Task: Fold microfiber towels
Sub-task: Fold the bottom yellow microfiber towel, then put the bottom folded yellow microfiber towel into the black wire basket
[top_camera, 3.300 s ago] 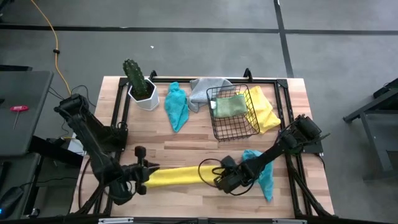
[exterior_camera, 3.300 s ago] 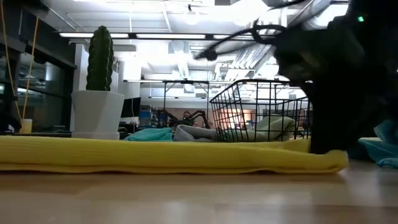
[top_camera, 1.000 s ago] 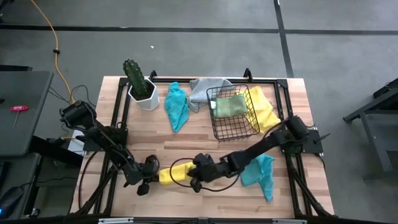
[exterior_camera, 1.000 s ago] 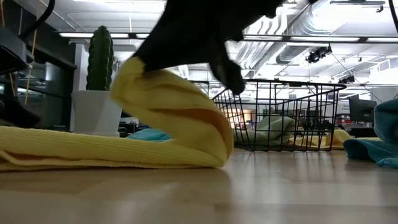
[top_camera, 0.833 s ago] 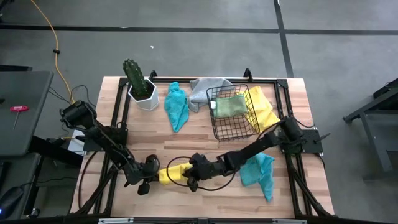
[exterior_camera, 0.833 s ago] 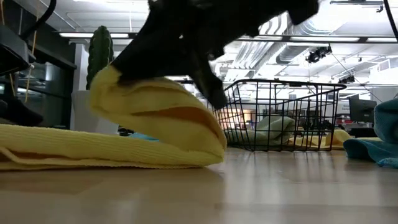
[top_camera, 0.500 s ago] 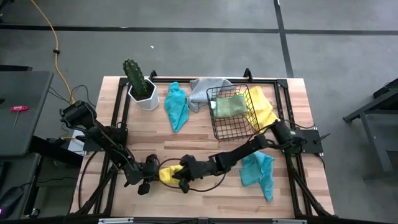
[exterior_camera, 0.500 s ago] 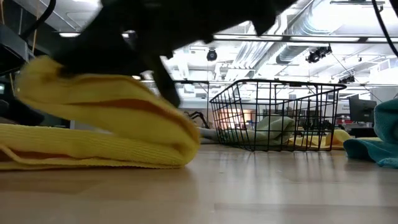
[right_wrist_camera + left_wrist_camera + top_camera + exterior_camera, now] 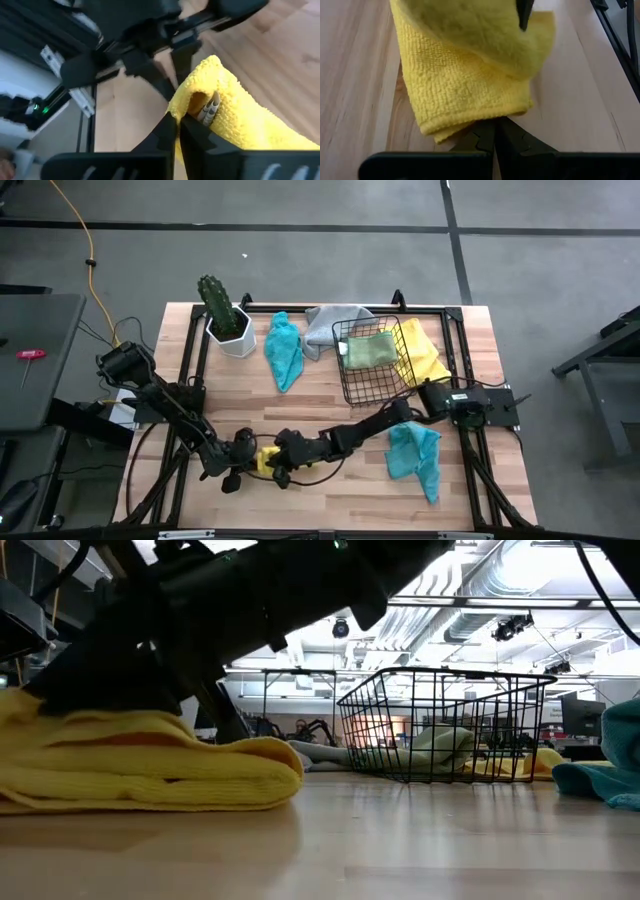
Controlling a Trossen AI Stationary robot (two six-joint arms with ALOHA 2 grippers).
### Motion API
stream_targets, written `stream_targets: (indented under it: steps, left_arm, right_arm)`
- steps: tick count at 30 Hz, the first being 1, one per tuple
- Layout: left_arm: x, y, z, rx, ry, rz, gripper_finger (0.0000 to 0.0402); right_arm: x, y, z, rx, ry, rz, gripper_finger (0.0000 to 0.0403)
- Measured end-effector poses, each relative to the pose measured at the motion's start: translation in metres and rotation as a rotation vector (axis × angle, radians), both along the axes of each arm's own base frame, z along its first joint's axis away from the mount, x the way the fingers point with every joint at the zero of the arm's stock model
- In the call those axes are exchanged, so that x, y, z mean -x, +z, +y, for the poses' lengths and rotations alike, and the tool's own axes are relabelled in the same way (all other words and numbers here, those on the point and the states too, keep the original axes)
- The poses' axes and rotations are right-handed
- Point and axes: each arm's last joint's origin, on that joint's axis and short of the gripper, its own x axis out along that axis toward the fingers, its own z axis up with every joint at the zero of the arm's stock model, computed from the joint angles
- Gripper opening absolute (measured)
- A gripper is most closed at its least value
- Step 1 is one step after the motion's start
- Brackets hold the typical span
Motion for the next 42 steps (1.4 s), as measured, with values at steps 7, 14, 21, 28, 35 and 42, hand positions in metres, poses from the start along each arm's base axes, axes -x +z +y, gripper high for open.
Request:
stream_targets:
  steps: [7, 14, 21, 28, 35, 42]
  left_arm:
    - [0.000, 0.000, 0.000, 0.001, -0.001, -0.001, 0.0000]
    - [0.003, 0.005, -0.002, 0.001, -0.065, -0.015, 0.0000]
    - [0.015, 0.024, -0.005, 0.005, -0.100, -0.035, 0.0000]
    - [0.027, 0.049, -0.011, 0.053, -0.126, -0.147, 0.0000]
    - [0.024, 0.081, -0.009, 0.026, -0.014, -0.429, 0.0000]
    - [-0.005, 0.067, 0.020, 0.001, 0.070, -0.331, 0.0000]
  right_arm:
    - [-0.001, 0.002, -0.001, 0.036, 0.012, -0.023, 0.0074]
    - [0.001, 0.012, -0.001, 0.211, 0.083, -0.055, 0.0177]
    - [0.021, 0.038, 0.001, 0.475, 0.107, 0.082, 0.0216]
    - [0.044, 0.028, 0.015, 0.662, 0.027, 0.237, 0.0210]
    - [0.059, -0.005, 0.018, 0.636, -0.039, 0.140, 0.0178]
    - [0.066, -0.020, 0.012, 0.595, -0.059, 0.101, 0.0144]
